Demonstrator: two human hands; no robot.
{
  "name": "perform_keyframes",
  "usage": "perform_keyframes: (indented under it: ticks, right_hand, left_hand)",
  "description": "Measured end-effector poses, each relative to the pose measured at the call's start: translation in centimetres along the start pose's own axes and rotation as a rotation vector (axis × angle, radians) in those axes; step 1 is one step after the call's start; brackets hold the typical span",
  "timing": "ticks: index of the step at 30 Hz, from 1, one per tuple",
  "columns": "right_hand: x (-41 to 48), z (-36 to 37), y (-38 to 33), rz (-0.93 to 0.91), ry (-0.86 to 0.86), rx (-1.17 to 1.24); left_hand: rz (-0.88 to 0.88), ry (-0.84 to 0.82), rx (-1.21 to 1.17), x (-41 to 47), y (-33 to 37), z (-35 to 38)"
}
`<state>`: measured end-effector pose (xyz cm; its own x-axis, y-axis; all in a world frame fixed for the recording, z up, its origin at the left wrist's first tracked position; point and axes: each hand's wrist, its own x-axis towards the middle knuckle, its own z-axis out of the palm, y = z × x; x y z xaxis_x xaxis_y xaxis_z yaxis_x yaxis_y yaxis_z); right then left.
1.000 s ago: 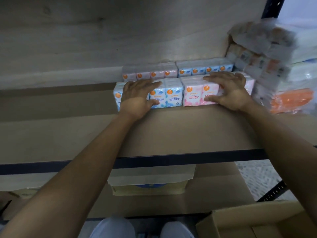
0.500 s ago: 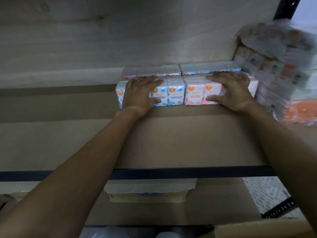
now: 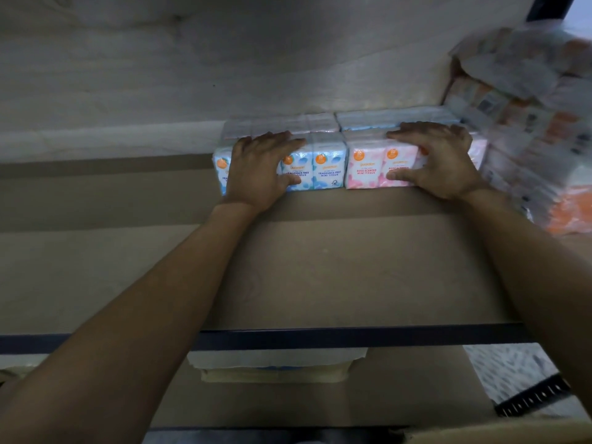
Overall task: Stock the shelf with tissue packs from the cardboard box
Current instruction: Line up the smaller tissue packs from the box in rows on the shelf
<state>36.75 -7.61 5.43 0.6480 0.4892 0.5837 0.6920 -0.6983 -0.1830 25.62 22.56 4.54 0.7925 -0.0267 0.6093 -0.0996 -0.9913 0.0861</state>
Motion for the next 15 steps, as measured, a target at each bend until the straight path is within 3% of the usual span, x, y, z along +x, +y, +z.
perform_keyframes:
  ticks: [15]
  right_hand:
    - [0.37, -0.47, -0.52, 0.039, -0.079, -0.075]
  left_hand:
    - [0.025, -0.021, 0.029, -0.25, 0.26, -0.48]
